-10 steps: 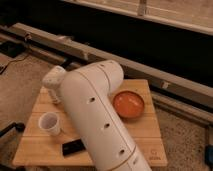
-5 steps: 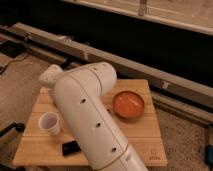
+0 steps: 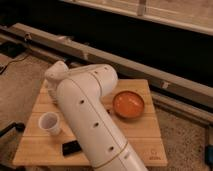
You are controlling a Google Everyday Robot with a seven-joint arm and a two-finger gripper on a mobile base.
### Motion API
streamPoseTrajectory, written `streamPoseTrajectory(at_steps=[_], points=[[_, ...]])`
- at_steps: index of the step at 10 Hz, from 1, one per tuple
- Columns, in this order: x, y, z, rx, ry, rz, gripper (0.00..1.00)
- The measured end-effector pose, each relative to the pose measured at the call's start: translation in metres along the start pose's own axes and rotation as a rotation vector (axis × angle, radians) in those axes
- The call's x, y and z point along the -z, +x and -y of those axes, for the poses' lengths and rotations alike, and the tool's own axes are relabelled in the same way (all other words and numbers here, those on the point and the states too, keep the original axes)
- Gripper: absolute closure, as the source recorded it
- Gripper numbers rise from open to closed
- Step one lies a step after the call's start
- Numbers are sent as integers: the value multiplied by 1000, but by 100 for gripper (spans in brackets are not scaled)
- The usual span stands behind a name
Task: Wipe the white sponge on the table
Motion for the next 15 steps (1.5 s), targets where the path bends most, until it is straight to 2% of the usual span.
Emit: streamPoseTrajectory(at_steps=[2,4,6,8,13,15], points=[[-1,4,-1,-22,-5,6,100],[-4,25,-8,-77,-12,1,100],[-5,26,-9,-80,-15,-3,100],[-7,39,-17,-131,-20,6,100],[-19,114,-91,-302,-56,-7,100],[-19,126,-108,-340,-68,-17,100]])
